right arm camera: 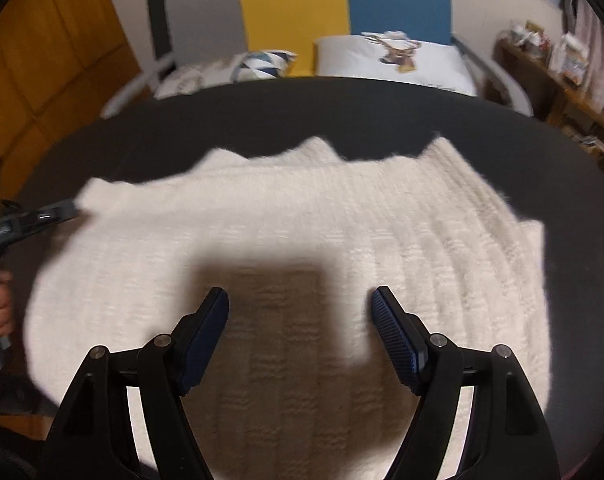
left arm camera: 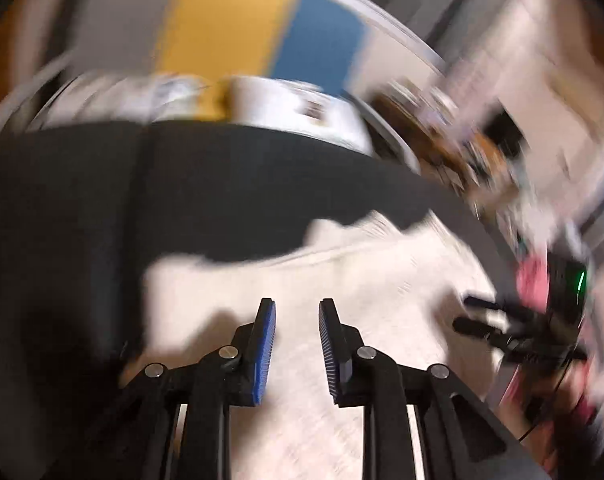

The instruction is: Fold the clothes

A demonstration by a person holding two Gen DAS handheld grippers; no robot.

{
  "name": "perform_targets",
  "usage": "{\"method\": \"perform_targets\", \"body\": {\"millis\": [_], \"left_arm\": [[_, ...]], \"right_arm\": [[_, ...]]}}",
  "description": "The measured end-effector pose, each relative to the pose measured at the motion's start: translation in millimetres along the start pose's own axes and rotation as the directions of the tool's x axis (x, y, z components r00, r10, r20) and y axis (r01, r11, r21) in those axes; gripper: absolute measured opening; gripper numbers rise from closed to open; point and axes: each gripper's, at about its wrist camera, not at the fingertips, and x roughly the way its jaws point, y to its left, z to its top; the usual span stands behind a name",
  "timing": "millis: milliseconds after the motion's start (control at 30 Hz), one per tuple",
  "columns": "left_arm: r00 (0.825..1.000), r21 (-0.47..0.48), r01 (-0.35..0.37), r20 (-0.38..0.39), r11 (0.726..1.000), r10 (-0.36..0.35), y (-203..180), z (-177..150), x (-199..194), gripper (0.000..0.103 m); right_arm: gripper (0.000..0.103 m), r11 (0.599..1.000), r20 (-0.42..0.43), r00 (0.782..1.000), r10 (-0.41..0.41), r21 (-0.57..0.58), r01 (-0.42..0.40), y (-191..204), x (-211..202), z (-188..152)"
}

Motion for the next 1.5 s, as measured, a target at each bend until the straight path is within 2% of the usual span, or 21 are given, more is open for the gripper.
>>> {"method": "perform_targets", "body": {"millis": [67, 133, 167, 267, 300, 433, 500, 533, 600, 700, 767, 900, 1033, 1100, 1133, 1233, 1300, 1367, 1433, 1500], "left_arm": [[0.997, 0.125, 0.048, -0.058, 0.991, -0.041, -17.1, 17.7, 19.8, 0.026], [0.991, 0.246, 0.059, -0.129, 0.968, -0.028, -29.0, 35.5, 43.0, 0.026], [0.986, 0.277, 0.072, -0.164, 0.958, -0.027, -30.7, 40.8, 49.6, 0.027], [0.956, 0.319, 0.134, -0.289, 0.938, -0.038, -24.7, 48.4, 71.9, 0.028], [0.949, 0.332, 0.134, -0.314, 0.934, -0.024, -22.9, 49.8, 78.1, 0.028], [0.923, 0.360, 0.151, -0.384, 0.921, -0.001, -18.9, 51.1, 95.2, 0.031], [0.917, 0.392, 0.165, -0.398, 0.905, 0.005, -23.5, 47.8, 95.9, 0.031], [0.919, 0.399, 0.168, -0.395, 0.901, 0.004, -25.0, 46.3, 95.5, 0.030], [0.932, 0.383, 0.135, -0.363, 0.914, 0.014, -23.0, 46.7, 94.7, 0.008], [0.971, 0.396, 0.046, -0.235, 0.917, 0.053, -29.0, 40.5, 78.1, 0.004], [0.985, 0.347, 0.008, -0.163, 0.938, 0.052, -26.5, 39.8, 68.7, 0.004], [0.981, 0.285, -0.074, -0.154, 0.956, 0.122, -15.5, 36.6, 92.4, 0.004], [0.980, 0.258, -0.106, -0.137, 0.960, 0.145, -15.9, 38.0, 91.3, 0.005], [0.979, 0.235, -0.126, -0.129, 0.964, 0.160, -16.8, 38.1, 82.5, 0.010], [0.979, 0.214, -0.136, -0.121, 0.967, 0.164, -18.0, 38.7, 77.2, 0.015], [0.979, 0.175, -0.196, -0.019, 0.965, 0.202, -28.9, 36.0, 48.0, 0.017], [0.989, 0.141, -0.145, 0.029, 0.979, 0.142, -40.7, 20.4, 22.8, 0.018], [0.994, 0.147, -0.108, 0.005, 0.983, 0.108, -50.4, 0.7, 15.3, 0.019], [0.991, 0.176, -0.112, -0.054, 0.978, 0.124, -53.7, -23.4, 21.0, 0.019], [0.987, 0.263, -0.143, -0.036, 0.954, 0.158, -54.8, -44.3, 20.3, 0.020]], "right_arm": [[0.077, 0.998, -0.007, 0.998, 0.067, 0.001, -0.067, -2.7, -4.2, 2.0], [0.077, 0.997, -0.016, 0.997, 0.080, -0.017, -0.080, -3.2, -5.5, 2.4], [0.077, 0.996, -0.021, 0.996, 0.083, -0.026, -0.084, -3.7, -6.0, 2.4], [0.077, 0.995, -0.032, 0.995, 0.092, -0.047, -0.093, -6.1, -4.0, 3.6], [0.077, 0.994, -0.034, 0.995, 0.093, -0.050, -0.094, -7.3, -2.3, 4.0], [0.077, 0.993, -0.038, 0.995, 0.096, -0.062, -0.098, -8.2, 3.4, 3.9], [0.079, 0.993, -0.040, 0.995, 0.094, -0.069, -0.097, -6.3, 4.5, 1.8], [0.080, 0.993, -0.040, 0.995, 0.095, -0.073, -0.097, -5.9, 5.2, 1.3], [0.081, 0.993, -0.040, 0.995, 0.088, -0.080, -0.091, -5.1, 6.8, 1.4], [0.081, 0.994, -0.017, 0.998, 0.066, -0.085, -0.068, -3.6, 3.1, 2.6], [0.081, 0.996, 0.015, 0.999, 0.052, -0.070, -0.051, -5.0, -3.6, 3.9], [0.081, 0.999, 0.003, 0.999, 0.040, -0.021, -0.040, -12.7, 5.3, 3.3], [0.081, 0.998, 0.006, 1.000, -0.011, -0.067, 0.012, -2.5, 12.5, -3.9], [0.081, 0.998, 0.010, 1.000, -0.013, -0.060, 0.014, -1.1, 12.1, -4.9], [0.081, 0.998, 0.012, 1.000, -0.012, -0.055, 0.013, -0.7, 11.6, -5.2], [0.081, 1.000, 0.038, 0.999, 0.026, -0.007, -0.026, -6.3, 2.0, -5.3], [0.081, 0.998, 0.058, 0.997, 0.053, 0.027, -0.055, -10.6, -5.2, -5.3], [0.081, 0.993, 0.073, 0.993, 0.087, 0.076, -0.093, -19.3, -15.4, -6.8], [0.081, 0.975, 0.099, 0.981, 0.169, 0.128, -0.181, -34.2, -34.1, -15.2], [0.081, 0.956, 0.152, 0.962, 0.225, 0.155, -0.248, -55.7, -62.6, -30.4]]}}
